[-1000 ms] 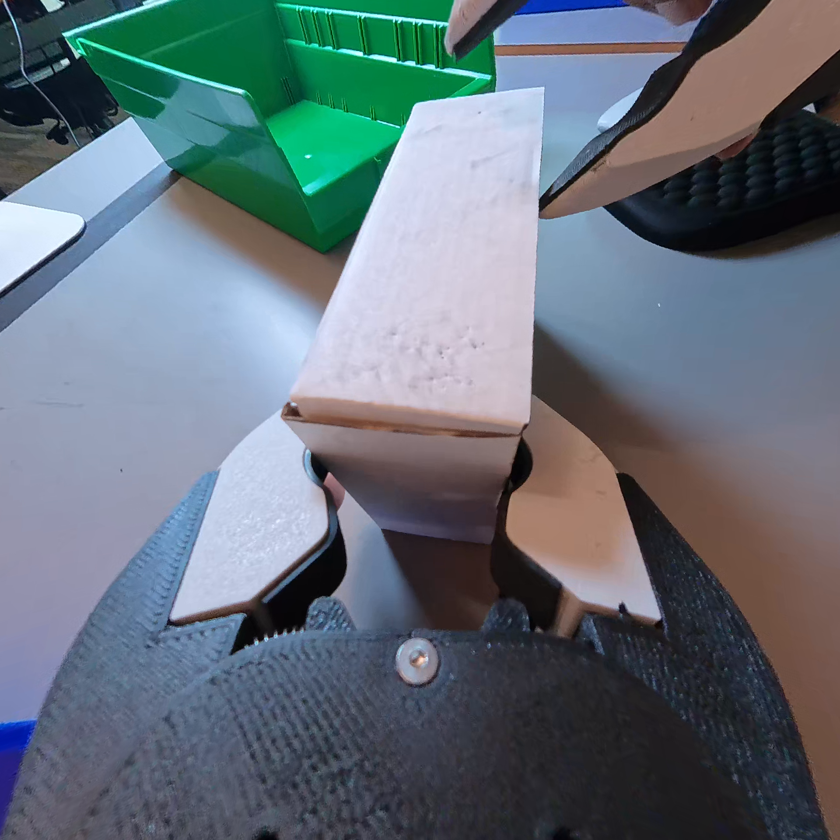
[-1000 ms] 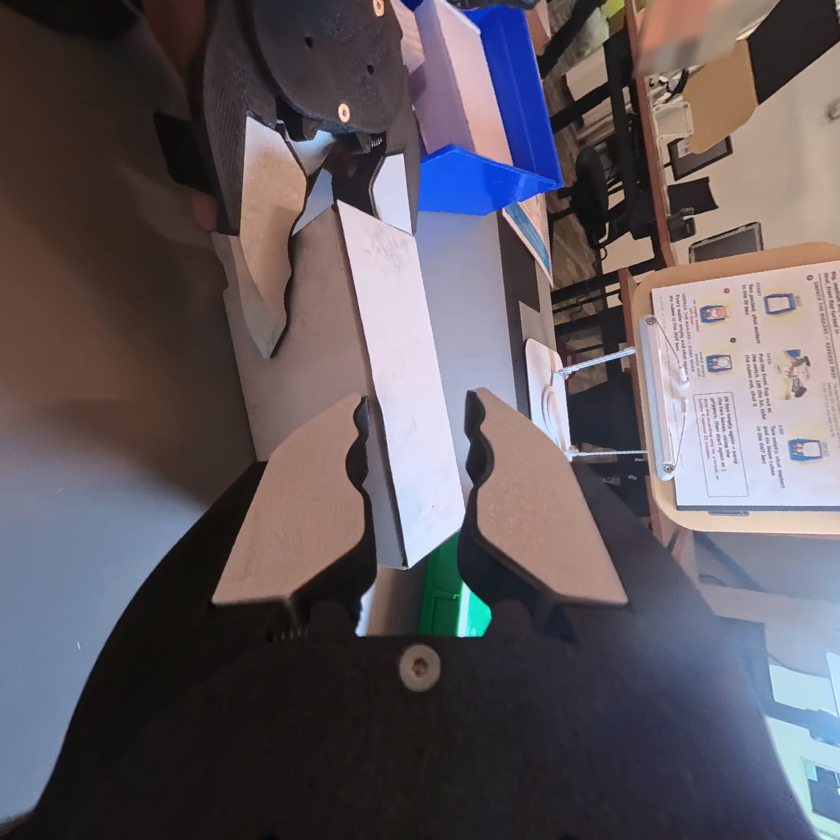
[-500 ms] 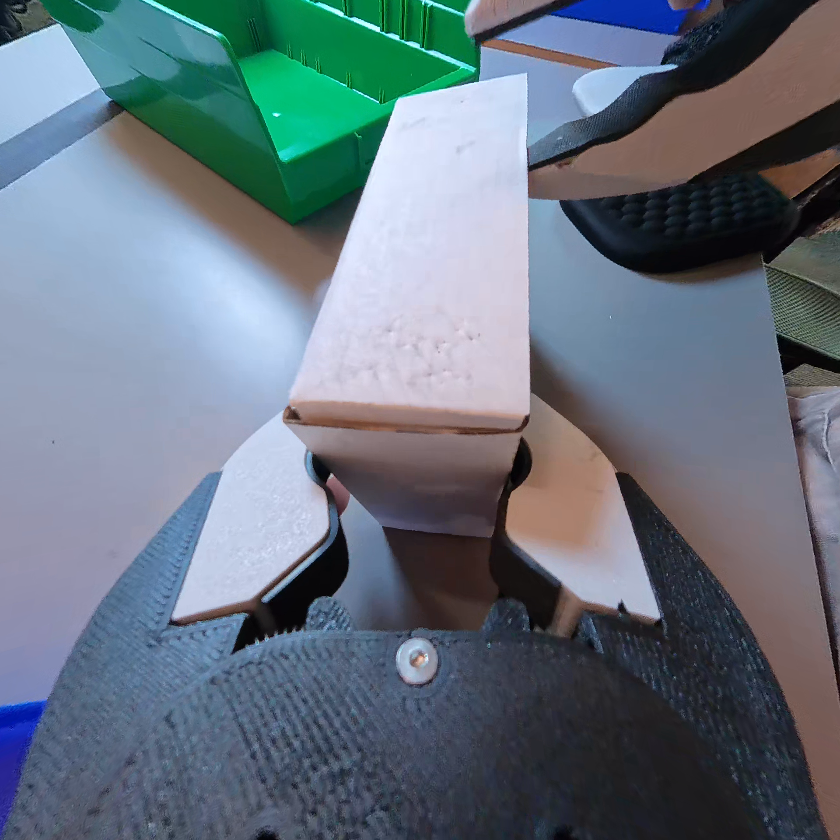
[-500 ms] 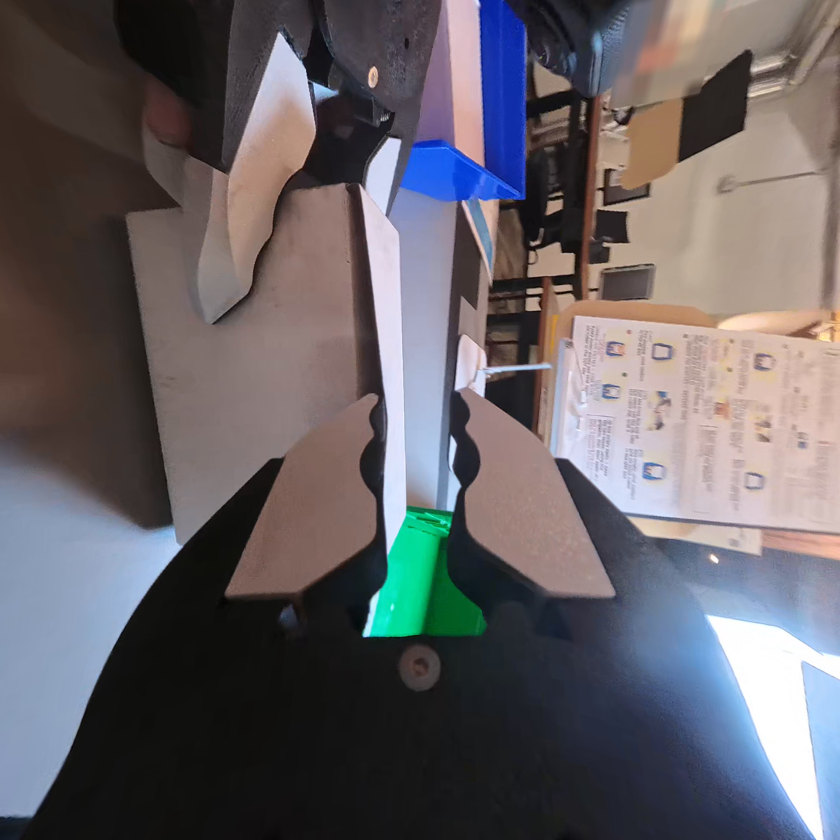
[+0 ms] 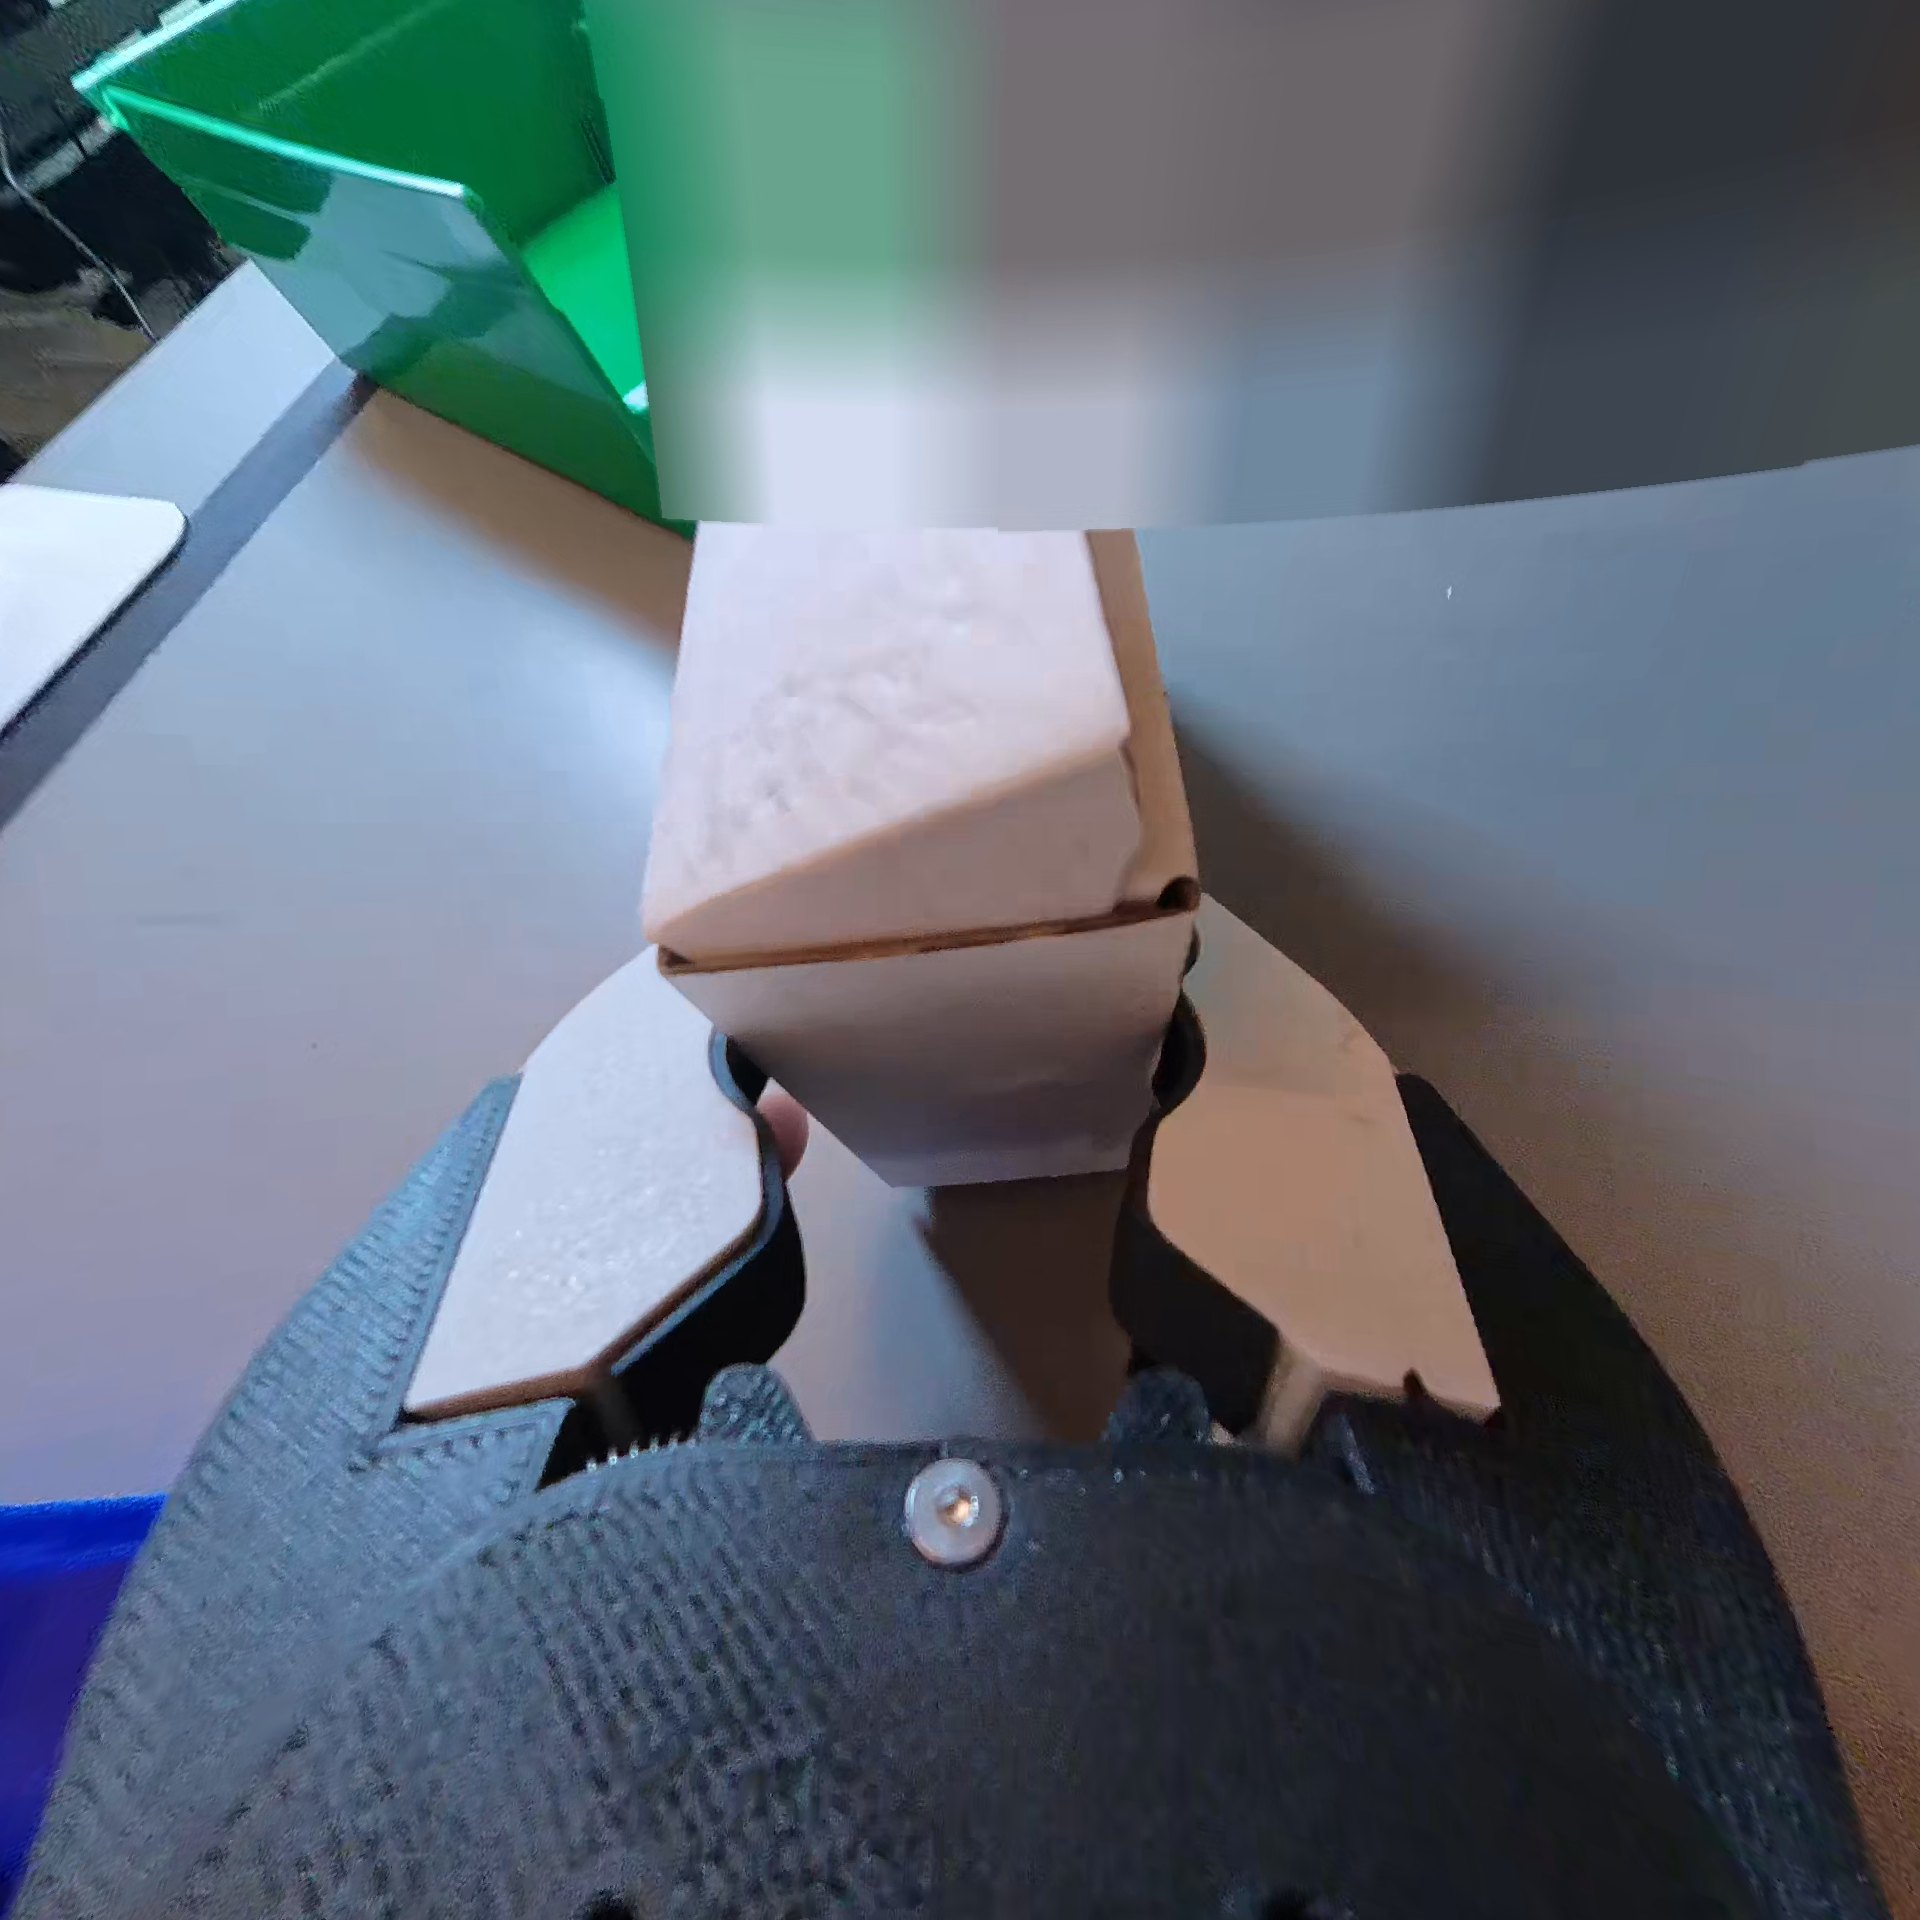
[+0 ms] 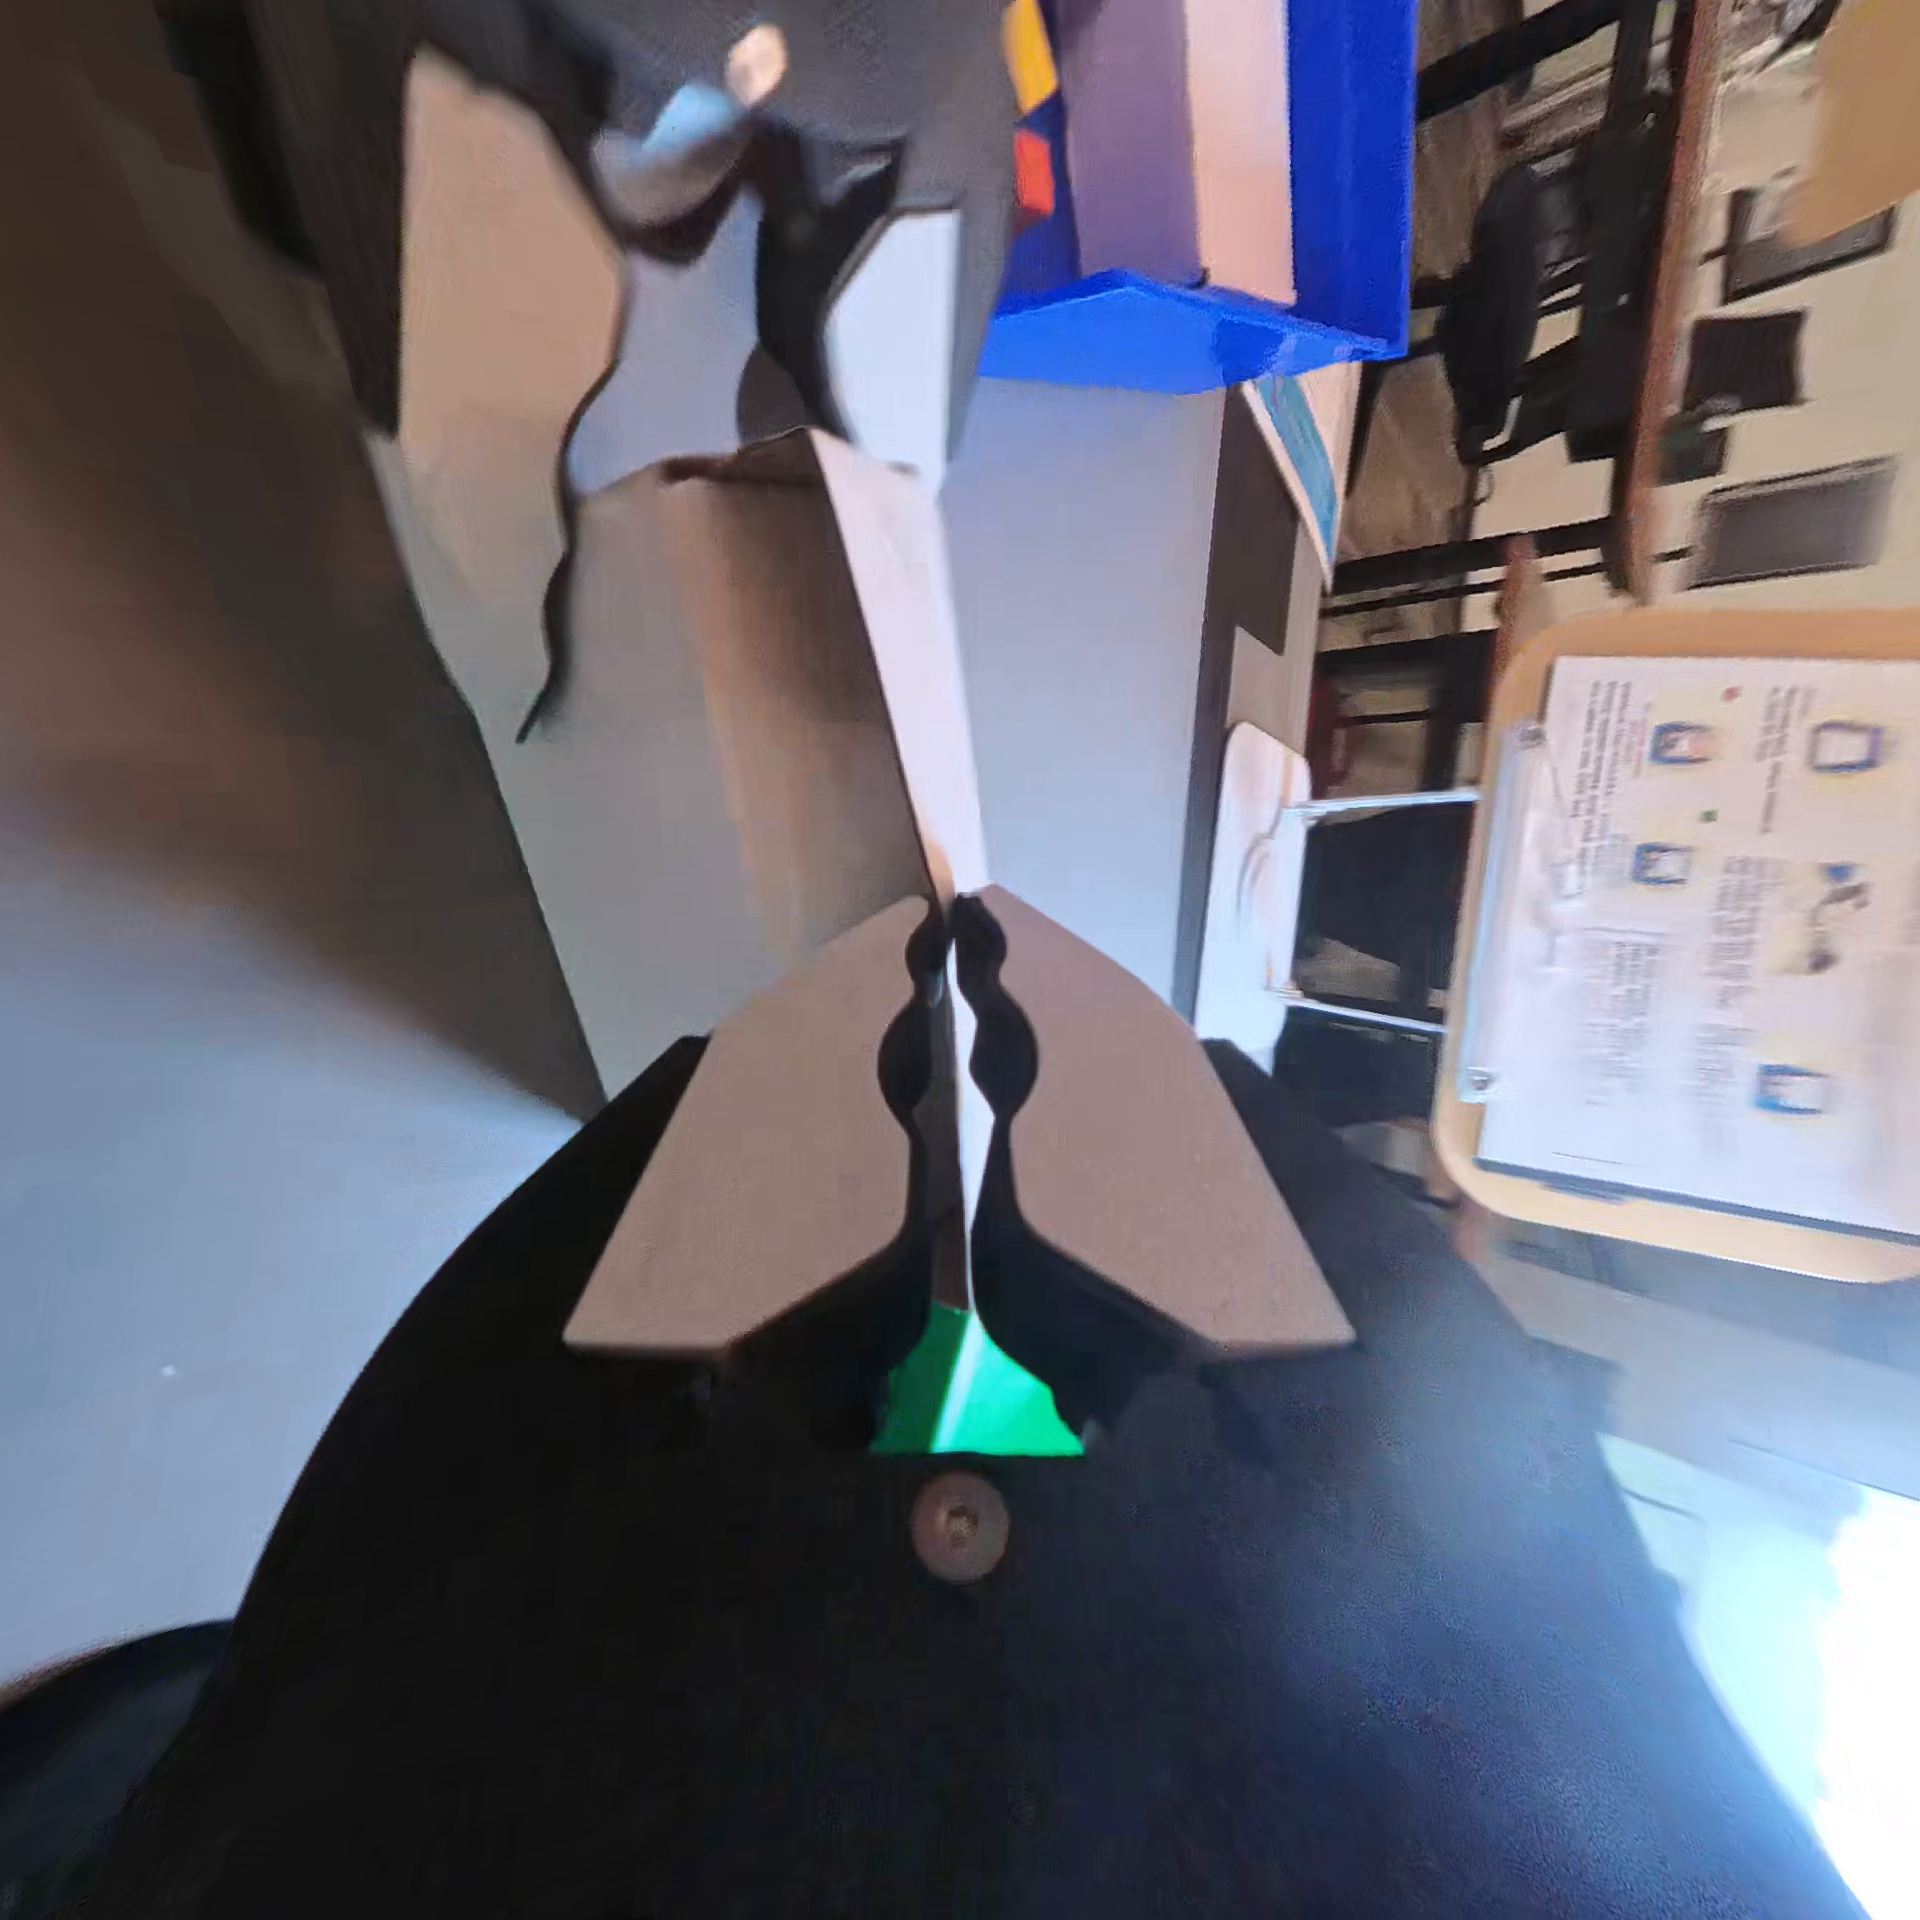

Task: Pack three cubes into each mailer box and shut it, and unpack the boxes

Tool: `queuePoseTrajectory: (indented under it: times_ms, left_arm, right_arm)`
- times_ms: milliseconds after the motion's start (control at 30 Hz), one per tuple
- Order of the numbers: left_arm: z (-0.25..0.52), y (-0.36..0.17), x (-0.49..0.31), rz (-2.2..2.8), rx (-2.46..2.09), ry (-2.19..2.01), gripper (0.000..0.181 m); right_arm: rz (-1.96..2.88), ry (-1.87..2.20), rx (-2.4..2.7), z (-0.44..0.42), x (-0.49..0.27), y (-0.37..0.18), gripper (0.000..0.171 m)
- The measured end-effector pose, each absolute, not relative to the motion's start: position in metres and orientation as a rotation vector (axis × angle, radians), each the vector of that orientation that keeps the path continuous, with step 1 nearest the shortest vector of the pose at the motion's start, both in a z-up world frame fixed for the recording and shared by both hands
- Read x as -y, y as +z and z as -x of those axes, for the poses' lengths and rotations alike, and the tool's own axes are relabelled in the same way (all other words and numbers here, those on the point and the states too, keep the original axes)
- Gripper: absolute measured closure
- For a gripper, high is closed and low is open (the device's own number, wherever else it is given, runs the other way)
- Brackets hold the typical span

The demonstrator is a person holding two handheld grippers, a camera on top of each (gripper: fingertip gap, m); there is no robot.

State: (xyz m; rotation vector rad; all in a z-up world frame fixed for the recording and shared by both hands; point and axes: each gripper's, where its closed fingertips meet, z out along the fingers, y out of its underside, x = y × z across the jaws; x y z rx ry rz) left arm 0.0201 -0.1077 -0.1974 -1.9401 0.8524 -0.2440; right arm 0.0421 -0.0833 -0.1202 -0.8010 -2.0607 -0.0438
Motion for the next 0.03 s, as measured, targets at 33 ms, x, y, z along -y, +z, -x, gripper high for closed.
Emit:
queuePoseTrajectory:
  times_ms: [33]
  left_arm:
    - [-0.0208,-0.1985,0.1080,1.920,-0.891,-0.205,0.106]
  right_arm:
    - [0.840,0.024,2.070,-0.0419,0.0837,-0.1115,0.169]
